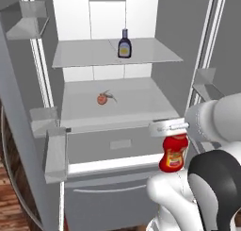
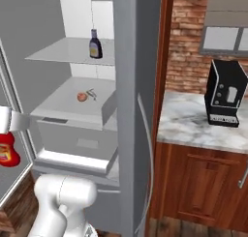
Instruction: Place the condiment bottle and ketchup from the counter to the top shelf of the fridge. If the existing items in the fridge are on the top shelf, move them to other shelves.
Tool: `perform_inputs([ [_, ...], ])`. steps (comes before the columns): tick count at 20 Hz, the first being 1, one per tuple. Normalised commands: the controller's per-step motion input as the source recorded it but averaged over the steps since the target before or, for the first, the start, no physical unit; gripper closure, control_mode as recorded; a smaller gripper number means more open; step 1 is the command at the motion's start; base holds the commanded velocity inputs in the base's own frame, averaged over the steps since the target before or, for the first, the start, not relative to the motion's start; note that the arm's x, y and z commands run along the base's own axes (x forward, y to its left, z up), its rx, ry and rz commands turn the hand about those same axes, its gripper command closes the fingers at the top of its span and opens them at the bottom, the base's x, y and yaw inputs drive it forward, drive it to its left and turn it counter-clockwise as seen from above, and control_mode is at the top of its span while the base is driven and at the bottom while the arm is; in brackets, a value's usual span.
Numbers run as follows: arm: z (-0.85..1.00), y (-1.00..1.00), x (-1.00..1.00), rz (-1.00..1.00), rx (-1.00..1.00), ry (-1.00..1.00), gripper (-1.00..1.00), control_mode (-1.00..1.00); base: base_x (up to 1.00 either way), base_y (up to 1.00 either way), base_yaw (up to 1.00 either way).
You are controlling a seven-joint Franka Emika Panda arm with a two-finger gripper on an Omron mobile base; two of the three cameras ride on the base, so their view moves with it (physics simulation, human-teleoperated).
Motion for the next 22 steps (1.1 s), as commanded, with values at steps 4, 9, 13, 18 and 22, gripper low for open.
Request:
perform_inputs([
  [4, 0.0, 0.0, 0.0, 0.0, 0.0, 0.0, 1.0, 1.0, 0.55, 0.15, -0.14],
  [9, 0.0, 0.0, 0.0, 0.0, 0.0, 0.0, 1.0, 1.0, 0.55, 0.24, -0.07],
  [13, 0.0, 0.0, 0.0, 0.0, 0.0, 0.0, 1.0, 1.0, 0.03, 0.53, 0.0],
  [18, 0.0, 0.0, 0.0, 0.0, 0.0, 0.0, 1.0, 1.0, 0.24, 0.5, -0.01],
  [22, 0.0, 0.0, 0.0, 0.0, 0.0, 0.0, 1.0, 1.0, 0.41, 0.37, 0.0],
])
